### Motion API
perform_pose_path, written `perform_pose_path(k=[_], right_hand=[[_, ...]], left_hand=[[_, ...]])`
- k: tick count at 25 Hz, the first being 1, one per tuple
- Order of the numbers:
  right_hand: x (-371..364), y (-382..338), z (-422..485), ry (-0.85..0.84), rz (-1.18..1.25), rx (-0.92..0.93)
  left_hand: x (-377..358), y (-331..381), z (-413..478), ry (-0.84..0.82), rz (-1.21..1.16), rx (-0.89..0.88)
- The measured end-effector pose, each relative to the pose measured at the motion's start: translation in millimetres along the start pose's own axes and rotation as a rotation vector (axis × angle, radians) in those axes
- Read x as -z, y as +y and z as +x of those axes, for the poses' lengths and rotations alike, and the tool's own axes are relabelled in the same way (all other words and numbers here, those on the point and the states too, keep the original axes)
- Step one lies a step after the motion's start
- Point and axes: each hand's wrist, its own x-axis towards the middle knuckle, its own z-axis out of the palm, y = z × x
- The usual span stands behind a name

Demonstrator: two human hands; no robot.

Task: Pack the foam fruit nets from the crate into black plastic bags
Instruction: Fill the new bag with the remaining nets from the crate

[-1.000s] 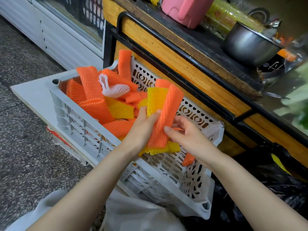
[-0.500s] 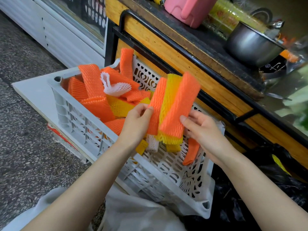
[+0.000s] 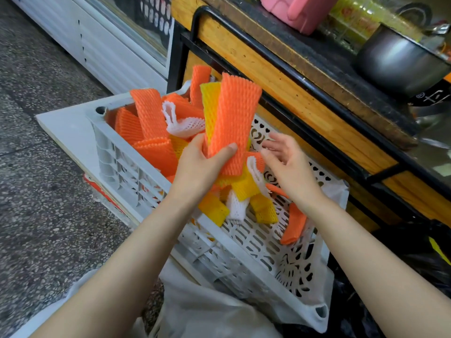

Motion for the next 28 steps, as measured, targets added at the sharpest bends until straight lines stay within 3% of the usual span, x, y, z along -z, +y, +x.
perform_pose_path(k=[4,10,12,14,18,20,22,24,26,28], right_hand=[[-11,44,21,0.004,-0.142,-0.162],[-44,86,39,-0.219,-0.259,-0.338],[-53,95,38,-0.263,-0.357,-0.290],[-52,95,33,-0.147,-0.375,-0.225],[-19,76,27,0.290,-0.527,-0.008],[-2,53,24,0.509,-0.422,0.080],[5,37,19,0.591,-0.323,0.200],[-3,37,18,0.397,-0.378,0.228],[-18,52,12,0.000,-0.546,0.227],[-29,66,3,-0.429,-0.573,0.097]], left_hand=[[12,-2,13,0.066,-0.041,0.033],[5,-8,19,0.070,-0.067,0.055],[3,-9,19,0.058,-0.072,0.065],[2,-9,19,0.055,-0.078,0.081],[4,-7,18,0.058,-0.093,0.085],[7,-6,19,0.070,-0.093,0.082],[8,-7,19,0.084,-0.090,0.081],[8,-7,19,0.105,-0.077,0.073],[9,-6,18,0.119,-0.066,0.061],[9,-6,17,0.115,-0.065,0.059]])
